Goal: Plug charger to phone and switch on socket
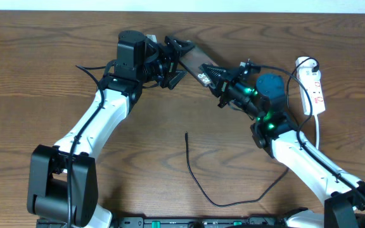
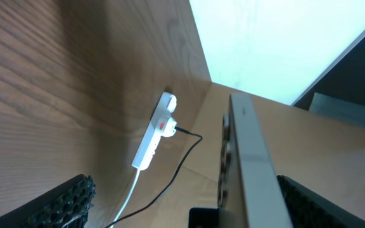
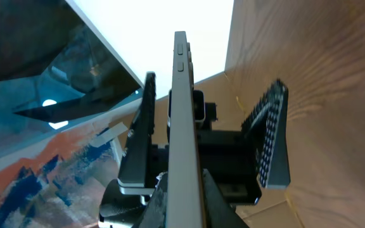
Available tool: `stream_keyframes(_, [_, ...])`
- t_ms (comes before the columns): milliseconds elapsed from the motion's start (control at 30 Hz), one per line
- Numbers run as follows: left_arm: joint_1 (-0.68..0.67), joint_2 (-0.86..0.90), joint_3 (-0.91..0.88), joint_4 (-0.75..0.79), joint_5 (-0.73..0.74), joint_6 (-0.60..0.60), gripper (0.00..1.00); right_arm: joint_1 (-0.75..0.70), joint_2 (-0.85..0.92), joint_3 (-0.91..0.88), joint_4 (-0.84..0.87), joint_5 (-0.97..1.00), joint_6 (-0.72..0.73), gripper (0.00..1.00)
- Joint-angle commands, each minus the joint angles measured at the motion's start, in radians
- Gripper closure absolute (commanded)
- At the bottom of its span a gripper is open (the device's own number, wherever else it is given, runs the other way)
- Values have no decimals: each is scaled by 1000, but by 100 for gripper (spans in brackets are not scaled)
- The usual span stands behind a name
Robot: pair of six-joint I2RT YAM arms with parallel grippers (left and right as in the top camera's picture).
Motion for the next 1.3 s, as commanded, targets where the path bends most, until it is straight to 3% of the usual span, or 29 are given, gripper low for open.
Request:
stream_keyframes(0, [6, -27, 20, 21, -17, 5, 10, 23, -1, 13, 15, 49, 56, 99])
stream_keyframes(167, [6, -27, 20, 69, -27, 5, 11, 26, -1, 13, 14, 51, 63, 98])
stream_keyframes(267, [5, -27, 20, 77, -44, 5, 20, 26, -1, 13, 14, 51, 95, 98])
stream_keyframes(933, [2, -27, 20, 77, -67, 6, 25, 53, -1, 13, 22, 52, 126, 98])
stream_keyframes(1167, [2, -27, 20, 77, -69, 6, 38, 64, -1, 13, 25, 63, 128, 98])
stream_keyframes(1267, [2, -27, 20, 77, -69, 6, 39, 71, -1, 13, 25, 70, 128, 98])
